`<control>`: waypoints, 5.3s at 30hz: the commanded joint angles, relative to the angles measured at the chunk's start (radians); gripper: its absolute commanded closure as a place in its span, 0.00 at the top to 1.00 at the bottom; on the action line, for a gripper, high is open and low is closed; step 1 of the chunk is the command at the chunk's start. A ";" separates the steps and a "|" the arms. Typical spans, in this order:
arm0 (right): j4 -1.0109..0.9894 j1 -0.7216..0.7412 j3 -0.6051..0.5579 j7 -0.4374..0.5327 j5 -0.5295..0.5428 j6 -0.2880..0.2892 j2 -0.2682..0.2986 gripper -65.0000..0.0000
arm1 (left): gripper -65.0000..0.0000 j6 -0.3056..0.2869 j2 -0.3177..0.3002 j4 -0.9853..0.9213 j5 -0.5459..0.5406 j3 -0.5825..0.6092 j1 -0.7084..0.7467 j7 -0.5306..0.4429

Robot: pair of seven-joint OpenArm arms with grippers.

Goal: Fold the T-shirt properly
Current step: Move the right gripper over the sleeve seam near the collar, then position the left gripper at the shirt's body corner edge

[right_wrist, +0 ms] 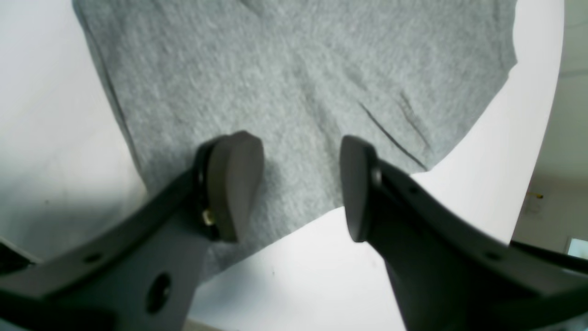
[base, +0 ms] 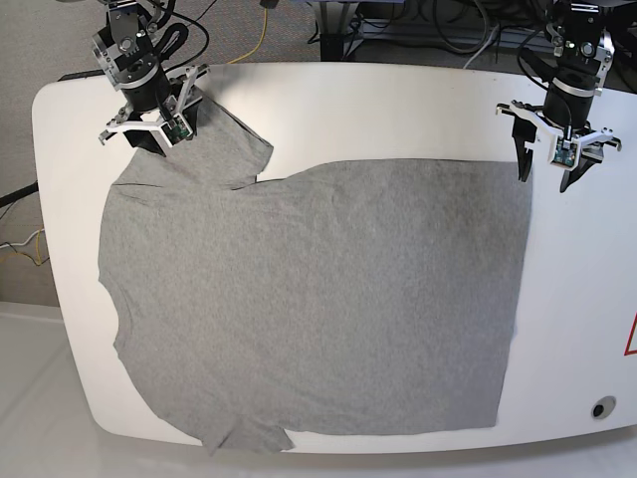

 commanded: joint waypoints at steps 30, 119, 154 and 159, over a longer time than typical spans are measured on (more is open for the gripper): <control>-0.019 0.005 0.006 0.026 0.007 0.005 0.011 0.44 | 0.53 -0.054 -0.001 -0.091 0.002 -0.003 -0.099 0.069; -0.035 0.058 -0.015 -0.028 0.125 0.032 0.002 0.45 | 0.54 -0.072 0.071 -0.211 -0.103 -0.081 -0.120 0.062; -0.005 0.054 0.030 -0.045 0.120 0.038 -0.028 0.48 | 0.55 -0.079 0.074 -0.293 -0.139 -0.051 -0.112 0.043; -0.004 0.049 0.109 -0.034 0.113 0.044 -0.033 0.48 | 0.54 -0.083 0.073 -0.337 -0.139 -0.047 -0.148 0.032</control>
